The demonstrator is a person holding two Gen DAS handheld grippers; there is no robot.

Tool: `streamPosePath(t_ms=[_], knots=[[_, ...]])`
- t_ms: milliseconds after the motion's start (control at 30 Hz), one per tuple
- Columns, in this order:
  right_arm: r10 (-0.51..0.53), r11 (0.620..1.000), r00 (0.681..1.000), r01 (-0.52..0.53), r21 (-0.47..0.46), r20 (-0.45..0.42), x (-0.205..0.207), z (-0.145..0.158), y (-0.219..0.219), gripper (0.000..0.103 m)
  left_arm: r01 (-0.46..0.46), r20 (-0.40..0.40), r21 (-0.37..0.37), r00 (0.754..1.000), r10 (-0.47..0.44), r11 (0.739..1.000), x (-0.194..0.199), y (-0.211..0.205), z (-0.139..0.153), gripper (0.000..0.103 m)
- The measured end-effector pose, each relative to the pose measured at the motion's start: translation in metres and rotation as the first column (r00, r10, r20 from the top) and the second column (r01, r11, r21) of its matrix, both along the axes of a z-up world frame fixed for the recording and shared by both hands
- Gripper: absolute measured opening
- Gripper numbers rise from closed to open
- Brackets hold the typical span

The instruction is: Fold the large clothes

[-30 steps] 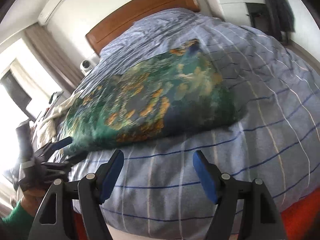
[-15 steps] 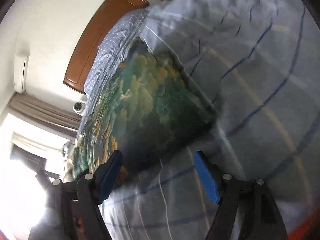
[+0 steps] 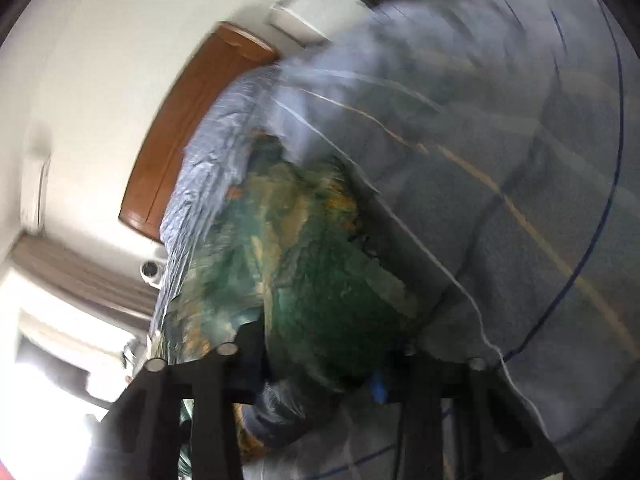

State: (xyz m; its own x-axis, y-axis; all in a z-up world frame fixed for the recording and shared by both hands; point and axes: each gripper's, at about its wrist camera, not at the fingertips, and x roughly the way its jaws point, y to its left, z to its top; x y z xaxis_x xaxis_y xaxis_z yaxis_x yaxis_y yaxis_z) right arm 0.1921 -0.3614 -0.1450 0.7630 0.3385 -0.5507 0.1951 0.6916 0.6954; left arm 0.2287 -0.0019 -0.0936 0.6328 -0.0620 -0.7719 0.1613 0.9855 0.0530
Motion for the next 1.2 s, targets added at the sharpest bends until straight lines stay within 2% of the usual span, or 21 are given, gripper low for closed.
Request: streamPosePath(t_ms=[67,133,200,267,367,433,500,567,700,733,767,800,833,867,900,933,967,1033,1100,1133,1200], knots=[[0.042,0.994,0.997,-0.035,-0.099,0.072,-0.009,0.027,0.013,0.034,0.017,0.060,0.058,0.998,-0.021,0.998,-0.005,-0.003,0.029,0.096],[0.093,0.977,0.985,-0.062,-0.206,0.143,-0.019,0.053,0.030,0.033,0.067,0.090,0.033,0.994,-0.070,0.997,-0.006,-0.007,0.066,0.096],[0.150,0.945,0.969,-0.082,-0.318,0.198,-0.026,0.075,0.054,0.033,0.160,0.077,-0.081,0.985,-0.154,0.984,-0.003,-0.013,0.106,0.097],[0.201,0.909,0.951,-0.093,-0.407,0.233,-0.032,0.091,0.074,0.033,0.263,0.038,-0.212,0.964,-0.262,0.941,0.005,-0.022,0.137,0.097],[0.294,0.829,0.917,-0.105,-0.549,0.269,-0.040,0.110,0.112,0.033,0.338,-0.018,-0.293,0.933,-0.358,0.894,0.021,-0.041,0.164,0.098],[0.365,0.750,0.890,-0.107,-0.652,0.274,-0.050,0.117,0.139,0.033,0.353,-0.066,-0.291,0.920,-0.387,0.889,0.032,-0.054,0.168,0.098],[0.422,0.675,0.865,-0.101,-0.731,0.271,-0.056,0.119,0.165,0.033,0.355,-0.111,-0.247,0.914,-0.390,0.902,0.042,-0.067,0.167,0.097],[0.484,0.583,0.836,-0.088,-0.808,0.258,-0.066,0.119,0.191,0.033,0.352,-0.156,-0.182,0.912,-0.380,0.918,0.050,-0.078,0.163,0.090],[0.592,0.400,0.774,-0.043,-0.916,0.222,-0.083,0.110,0.239,0.033,0.328,-0.248,-0.075,0.908,-0.336,0.942,0.054,-0.087,0.149,0.089],[0.610,0.366,0.762,-0.028,-0.930,0.217,-0.087,0.107,0.247,0.033,0.314,-0.260,-0.024,0.915,-0.309,0.949,0.054,-0.087,0.144,0.077],[0.620,0.349,0.754,-0.019,-0.937,0.215,-0.088,0.106,0.252,0.033,0.298,-0.269,0.019,0.921,-0.282,0.954,0.055,-0.085,0.138,0.048],[0.631,0.331,0.746,-0.011,-0.944,0.213,-0.090,0.104,0.257,0.033,0.283,-0.281,0.032,0.923,-0.263,0.959,0.056,-0.080,0.134,0.039],[0.637,0.321,0.742,-0.011,-0.947,0.208,-0.091,0.103,0.259,0.033,0.277,-0.287,-0.004,0.920,-0.267,0.961,0.057,-0.073,0.134,0.031],[0.642,0.322,0.740,-0.021,-0.946,0.202,-0.093,0.102,0.260,0.034,0.270,-0.289,-0.038,0.919,-0.269,0.962,0.059,-0.065,0.135,0.027],[0.646,0.331,0.737,-0.035,-0.943,0.199,-0.093,0.102,0.259,0.043,0.256,-0.289,-0.069,0.920,-0.265,0.964,0.062,-0.057,0.136,0.026],[0.652,0.348,0.731,-0.049,-0.936,0.204,-0.093,0.104,0.256,0.048,0.237,-0.280,-0.101,0.925,-0.257,0.966,0.064,-0.044,0.140,0.026],[0.662,0.369,0.718,-0.066,-0.927,0.213,-0.097,0.108,0.252,0.062,0.223,-0.269,-0.120,0.931,-0.248,0.967,0.065,-0.033,0.142,0.025],[0.700,0.469,0.668,-0.162,-0.868,0.253,-0.106,0.121,0.237,0.067,0.196,-0.254,-0.170,0.938,-0.235,0.966,0.072,-0.009,0.147,0.025],[0.703,0.553,0.652,-0.252,-0.794,0.283,-0.108,0.129,0.218,0.067,0.167,-0.238,-0.216,0.947,-0.217,0.962,0.075,0.025,0.146,0.025],[0.692,0.602,0.658,-0.301,-0.739,0.296,-0.105,0.132,0.205,0.067,0.156,-0.222,-0.234,0.952,-0.209,0.960,0.073,0.046,0.145,0.025],[0.658,0.664,0.692,-0.348,-0.662,0.296,-0.092,0.134,0.189,0.066,0.136,-0.202,-0.265,0.960,-0.193,0.954,0.071,0.078,0.138,0.026]])
